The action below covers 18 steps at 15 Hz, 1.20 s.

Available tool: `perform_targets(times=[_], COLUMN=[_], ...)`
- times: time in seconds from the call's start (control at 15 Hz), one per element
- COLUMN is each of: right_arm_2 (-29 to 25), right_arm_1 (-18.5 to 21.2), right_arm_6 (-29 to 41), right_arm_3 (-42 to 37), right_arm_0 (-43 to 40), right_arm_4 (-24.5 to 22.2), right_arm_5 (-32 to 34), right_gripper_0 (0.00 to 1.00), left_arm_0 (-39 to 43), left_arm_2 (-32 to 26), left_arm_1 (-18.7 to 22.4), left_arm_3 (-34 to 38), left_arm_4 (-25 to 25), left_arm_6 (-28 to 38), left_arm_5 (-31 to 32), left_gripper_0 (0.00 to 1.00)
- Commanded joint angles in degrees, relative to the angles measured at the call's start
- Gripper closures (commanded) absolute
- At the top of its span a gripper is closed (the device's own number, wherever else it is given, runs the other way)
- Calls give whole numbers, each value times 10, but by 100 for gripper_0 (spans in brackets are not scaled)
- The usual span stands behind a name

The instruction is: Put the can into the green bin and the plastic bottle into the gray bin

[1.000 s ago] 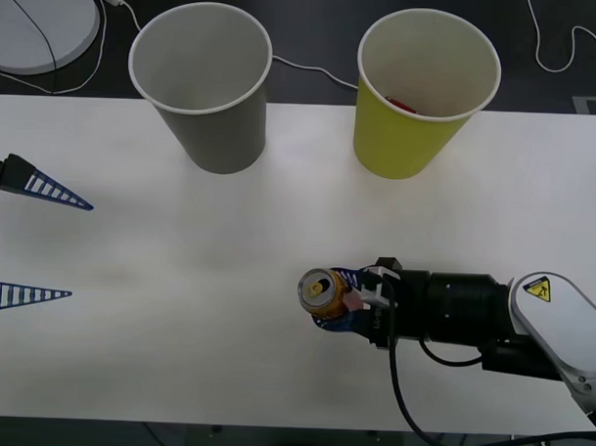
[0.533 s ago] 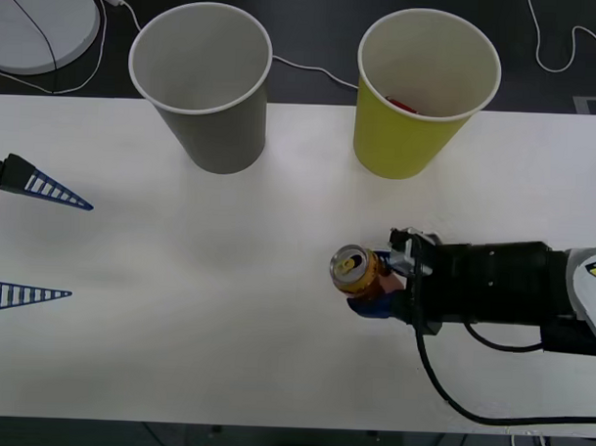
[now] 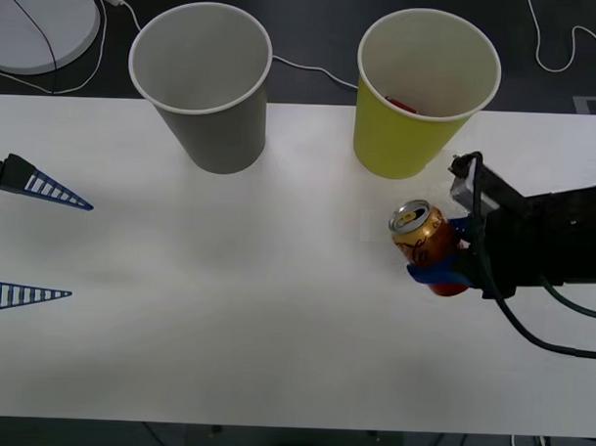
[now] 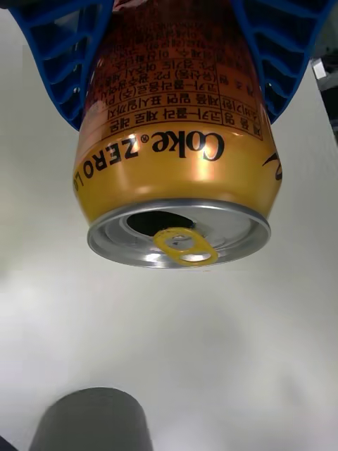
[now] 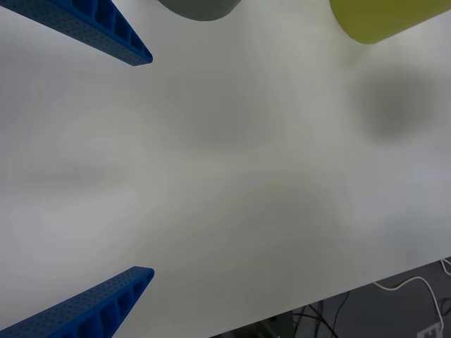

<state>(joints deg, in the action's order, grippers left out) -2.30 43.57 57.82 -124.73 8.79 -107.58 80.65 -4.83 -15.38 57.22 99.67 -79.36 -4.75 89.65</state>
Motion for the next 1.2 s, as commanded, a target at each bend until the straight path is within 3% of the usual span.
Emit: perform_targets(times=[0.07, 0.47, 0.73, 0.93, 1.2], right_arm_2=[-45, -63, -57, -17, 80], right_arm_1=[55, 136, 141, 143, 141], right_arm_6=[99, 174, 171, 160, 149], right_arm_3=[-5, 5, 67, 129, 244], right_arm_0=[31, 100, 183, 269, 403], right_arm_4=[46, 55, 55, 53, 44], right_arm_5=[43, 54, 89, 94, 94], right_gripper_0=[100, 100, 100, 100, 100], left_arm_0=[0, 0, 0, 0, 0], left_arm_2=[0, 0, 0, 0, 0], left_arm_1=[0, 0, 0, 0, 0], left_arm_3=[0, 0, 0, 0, 0], left_arm_4=[0, 0, 0, 0, 0], left_arm_6=[0, 0, 0, 0, 0], left_arm_5=[0, 0, 0, 0, 0], left_gripper_0=[0, 0, 0, 0, 0])
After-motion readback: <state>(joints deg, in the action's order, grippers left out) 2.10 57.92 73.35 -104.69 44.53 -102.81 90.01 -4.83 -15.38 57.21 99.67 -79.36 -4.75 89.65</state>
